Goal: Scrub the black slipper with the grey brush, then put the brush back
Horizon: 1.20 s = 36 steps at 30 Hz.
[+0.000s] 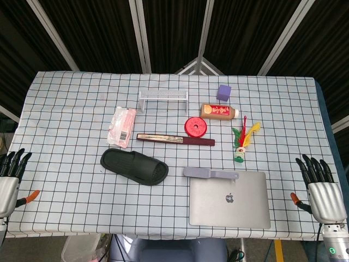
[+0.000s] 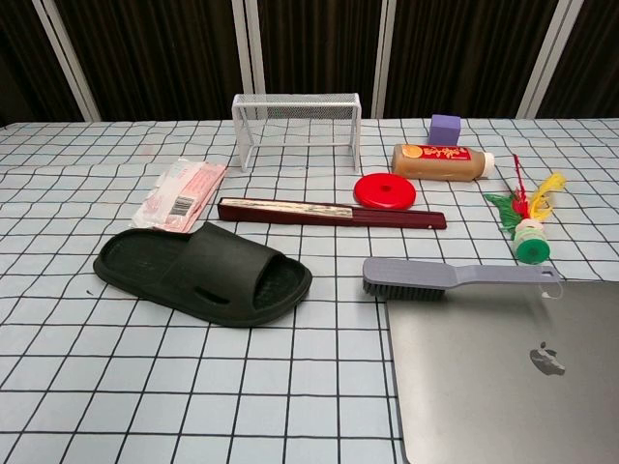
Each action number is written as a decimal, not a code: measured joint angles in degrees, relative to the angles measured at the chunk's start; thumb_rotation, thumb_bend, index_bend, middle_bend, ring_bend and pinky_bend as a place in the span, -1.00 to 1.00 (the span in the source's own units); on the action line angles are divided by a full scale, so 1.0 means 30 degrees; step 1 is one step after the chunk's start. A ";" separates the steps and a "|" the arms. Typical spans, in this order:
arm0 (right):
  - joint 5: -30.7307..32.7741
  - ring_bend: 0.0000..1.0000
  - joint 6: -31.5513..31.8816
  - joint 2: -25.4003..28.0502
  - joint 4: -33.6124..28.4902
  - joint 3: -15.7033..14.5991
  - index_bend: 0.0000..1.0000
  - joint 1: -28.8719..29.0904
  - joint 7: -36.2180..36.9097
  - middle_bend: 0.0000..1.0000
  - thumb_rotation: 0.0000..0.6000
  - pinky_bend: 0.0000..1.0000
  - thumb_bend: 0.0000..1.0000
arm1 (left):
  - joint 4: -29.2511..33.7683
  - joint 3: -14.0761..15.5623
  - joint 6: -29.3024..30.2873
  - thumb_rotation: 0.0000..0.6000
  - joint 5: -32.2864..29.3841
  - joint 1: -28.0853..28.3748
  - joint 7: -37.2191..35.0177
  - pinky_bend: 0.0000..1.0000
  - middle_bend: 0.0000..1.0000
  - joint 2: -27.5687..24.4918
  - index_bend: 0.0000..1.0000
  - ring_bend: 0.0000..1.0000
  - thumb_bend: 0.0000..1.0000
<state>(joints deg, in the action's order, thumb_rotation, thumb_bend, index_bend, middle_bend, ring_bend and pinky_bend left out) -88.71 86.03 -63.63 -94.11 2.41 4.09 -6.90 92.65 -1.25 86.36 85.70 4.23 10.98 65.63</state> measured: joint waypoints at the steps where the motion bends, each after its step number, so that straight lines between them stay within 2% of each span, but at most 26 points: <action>1: 0.0014 -1.00 -0.0044 -0.0011 -0.0005 -0.0008 -1.00 0.0021 -0.0057 -1.00 1.00 -1.00 -0.42 | 0.0023 0.0007 -0.0045 1.00 -0.0054 -0.0007 0.0067 -1.00 -1.00 -0.0013 -1.00 -1.00 -0.93; 9: -0.0262 -1.00 -0.0601 -0.0216 -0.0034 -0.0122 -1.00 0.0367 -0.0360 -1.00 1.00 -1.00 -0.42 | 0.0193 0.0100 -0.0484 1.00 -0.0109 0.0125 0.0388 -1.00 -1.00 0.0027 -1.00 -1.00 -0.93; 13: -0.0428 -1.00 -0.1514 -0.0187 -0.0283 -0.0121 -0.86 0.0943 -0.0333 -0.85 1.00 -1.00 -0.42 | 0.0104 -0.0041 -0.0319 1.00 -0.0111 0.0149 0.0556 -1.00 -1.00 0.0120 -1.00 -1.00 -0.93; 18: -0.0547 -1.00 -0.4070 0.0322 -0.1425 0.0000 -0.71 0.2487 -0.0523 -0.73 1.00 -1.00 -0.42 | -0.0349 -0.0301 0.0335 1.00 0.0129 0.0156 0.1055 -1.00 -1.00 0.0477 -1.00 -1.00 -0.91; 22: -0.0692 -1.00 -0.6527 0.0872 -0.2982 -0.0082 -0.69 0.3834 -0.0930 -0.69 1.00 -1.00 -0.43 | -0.0467 -0.0273 0.0473 1.00 0.0640 0.0208 0.0834 -1.00 -1.00 0.0596 -1.00 -1.00 -0.91; 29: -0.0010 -0.98 -0.8926 0.0780 -0.5112 -0.0052 -0.64 0.5384 -0.4282 -0.63 1.00 -1.00 -0.43 | -0.0359 0.0009 0.1278 1.00 0.1810 0.0056 0.0740 -1.00 -1.00 0.0517 -1.00 -1.00 -0.91; 36: 0.2913 -0.94 -1.0289 -0.1037 -0.6241 0.0757 -0.62 0.6940 -0.8001 -0.57 1.00 -1.00 -0.43 | -0.0272 0.0146 0.1144 1.00 0.1880 0.0003 0.0728 -1.00 -1.00 0.0328 -1.00 -1.00 -0.91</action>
<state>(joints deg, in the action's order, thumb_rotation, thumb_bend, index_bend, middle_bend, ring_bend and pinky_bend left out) -79.97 55.17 -66.74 -112.84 4.68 24.91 -30.90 91.84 -0.81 89.79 91.34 4.24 13.17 66.62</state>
